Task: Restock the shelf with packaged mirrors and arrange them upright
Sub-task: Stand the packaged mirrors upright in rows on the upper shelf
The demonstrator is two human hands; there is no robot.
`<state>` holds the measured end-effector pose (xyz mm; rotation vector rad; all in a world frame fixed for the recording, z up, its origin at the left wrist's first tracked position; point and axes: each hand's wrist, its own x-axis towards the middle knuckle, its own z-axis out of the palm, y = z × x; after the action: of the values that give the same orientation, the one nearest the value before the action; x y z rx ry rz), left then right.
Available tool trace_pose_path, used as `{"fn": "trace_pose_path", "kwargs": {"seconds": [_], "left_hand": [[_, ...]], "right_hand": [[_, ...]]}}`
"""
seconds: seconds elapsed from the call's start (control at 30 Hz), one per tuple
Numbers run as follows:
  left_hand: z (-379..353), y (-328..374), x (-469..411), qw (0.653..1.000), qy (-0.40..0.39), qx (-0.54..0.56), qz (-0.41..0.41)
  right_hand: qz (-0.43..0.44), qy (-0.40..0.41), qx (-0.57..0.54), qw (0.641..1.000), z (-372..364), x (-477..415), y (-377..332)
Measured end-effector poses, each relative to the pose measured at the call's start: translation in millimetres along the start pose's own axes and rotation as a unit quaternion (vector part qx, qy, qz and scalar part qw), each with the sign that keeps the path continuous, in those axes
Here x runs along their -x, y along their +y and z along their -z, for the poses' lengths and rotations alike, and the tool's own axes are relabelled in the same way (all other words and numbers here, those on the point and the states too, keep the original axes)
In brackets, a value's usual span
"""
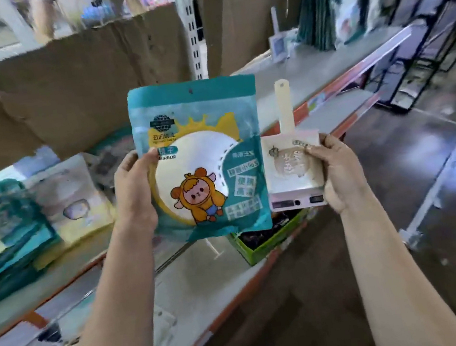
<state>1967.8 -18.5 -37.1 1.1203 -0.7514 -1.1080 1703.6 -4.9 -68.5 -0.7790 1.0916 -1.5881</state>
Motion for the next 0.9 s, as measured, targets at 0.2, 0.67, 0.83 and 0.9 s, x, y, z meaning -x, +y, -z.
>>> {"fn": "trace_pose_path", "kwargs": {"seconds": [0.2,0.67,0.83,0.9], "left_hand": [[-102.7,-40.9,13.9,0.997,-0.069,-0.013,0.026],[-298.5,-131.7,-49.9,0.990,-0.099,-0.046,0.085],[-398.6,-154.0,-100.8,0.989,-0.107,-0.036,0.096],[-433.9,-158.8,-117.5,0.989,-0.108,-0.015,0.096]], "right_hand": [[0.012,0.058,0.005,0.998,97.3,-5.8,-38.9],[0.009,0.156,0.025,0.987,235.9,-127.2,-76.9],[0.013,0.169,0.039,0.985,269.7,-212.8,-113.5],[0.021,0.160,0.033,0.986,281.7,-249.5,-130.4]]}}
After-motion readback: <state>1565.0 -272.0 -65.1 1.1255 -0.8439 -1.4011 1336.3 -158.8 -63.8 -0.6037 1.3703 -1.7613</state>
